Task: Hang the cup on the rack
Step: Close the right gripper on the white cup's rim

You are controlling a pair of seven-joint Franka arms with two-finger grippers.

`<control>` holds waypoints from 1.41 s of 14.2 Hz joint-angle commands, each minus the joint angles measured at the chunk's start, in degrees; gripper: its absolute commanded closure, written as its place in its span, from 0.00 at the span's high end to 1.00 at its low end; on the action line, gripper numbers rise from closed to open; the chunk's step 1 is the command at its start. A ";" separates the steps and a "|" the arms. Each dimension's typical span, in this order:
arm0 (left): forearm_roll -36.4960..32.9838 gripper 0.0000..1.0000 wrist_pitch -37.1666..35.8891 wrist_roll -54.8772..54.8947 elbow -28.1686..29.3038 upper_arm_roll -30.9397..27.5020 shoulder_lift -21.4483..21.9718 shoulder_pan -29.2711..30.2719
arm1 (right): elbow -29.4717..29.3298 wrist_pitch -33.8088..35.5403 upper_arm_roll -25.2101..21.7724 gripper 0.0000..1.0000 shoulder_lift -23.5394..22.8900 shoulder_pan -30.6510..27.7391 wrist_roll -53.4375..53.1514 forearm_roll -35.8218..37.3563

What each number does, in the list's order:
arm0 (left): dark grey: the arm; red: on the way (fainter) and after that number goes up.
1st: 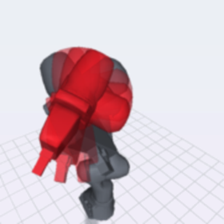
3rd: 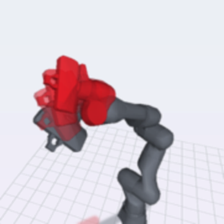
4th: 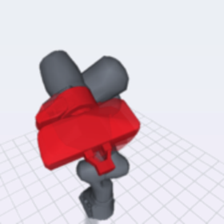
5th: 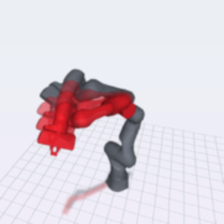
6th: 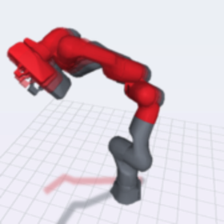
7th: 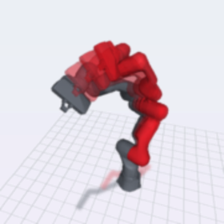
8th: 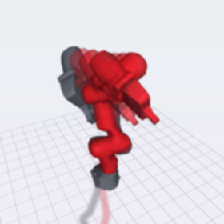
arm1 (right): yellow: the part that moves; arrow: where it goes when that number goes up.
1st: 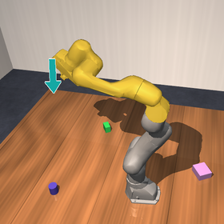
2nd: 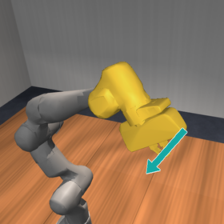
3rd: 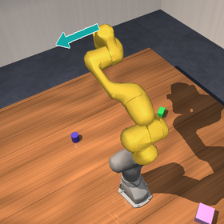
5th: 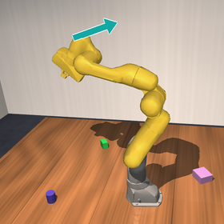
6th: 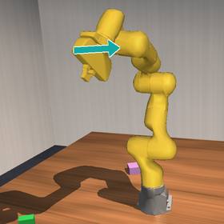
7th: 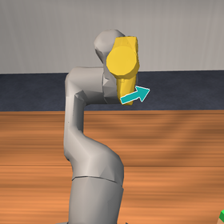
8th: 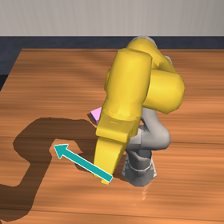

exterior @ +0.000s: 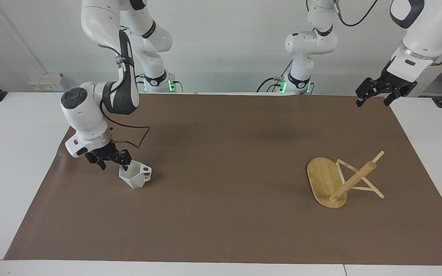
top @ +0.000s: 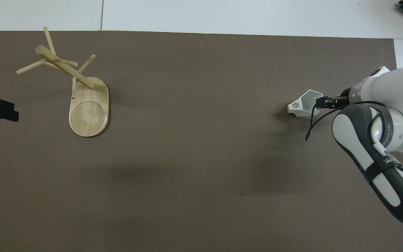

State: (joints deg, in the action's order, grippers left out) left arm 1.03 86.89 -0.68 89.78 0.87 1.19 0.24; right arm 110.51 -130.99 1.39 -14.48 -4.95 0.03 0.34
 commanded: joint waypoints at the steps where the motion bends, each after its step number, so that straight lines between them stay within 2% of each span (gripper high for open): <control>1: -0.07 1.00 0.47 0.59 1.18 -0.70 0.92 -0.59 | 0.85 -2.34 0.54 0.61 0.16 -0.42 -2.66 -0.17; 4: -0.07 1.00 0.47 0.59 1.18 -0.70 0.92 -0.59 | 0.76 -2.34 0.54 0.16 0.07 -0.42 -3.55 -0.25; 5: -0.07 1.00 0.47 0.59 1.18 -0.70 0.92 -0.59 | 0.84 -2.34 0.54 0.06 0.07 -0.42 -3.55 -0.25; 6: -0.07 1.00 0.47 0.59 1.27 -0.70 0.92 -0.59 | 0.84 -2.34 0.63 0.00 0.07 -0.42 -3.55 -0.25; 14: -0.07 1.00 0.56 0.59 1.18 -0.70 0.92 -0.59 | 0.14 -0.42 1.15 0.00 0.59 -0.42 -2.76 -0.25; 17: -0.07 1.00 0.56 0.59 1.18 -0.70 0.92 -0.59 | -2.92 6.51 3.00 0.00 2.44 -0.50 -2.76 -0.34; 20: -0.07 1.00 0.47 0.59 1.18 -0.70 0.92 -0.59 | -8.54 14.69 3.62 0.00 3.85 -0.50 -2.23 -6.74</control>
State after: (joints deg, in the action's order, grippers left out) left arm 1.04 86.89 -0.68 89.78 0.87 1.19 0.24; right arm 105.46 -121.35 4.28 -11.88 -4.85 -2.35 -2.70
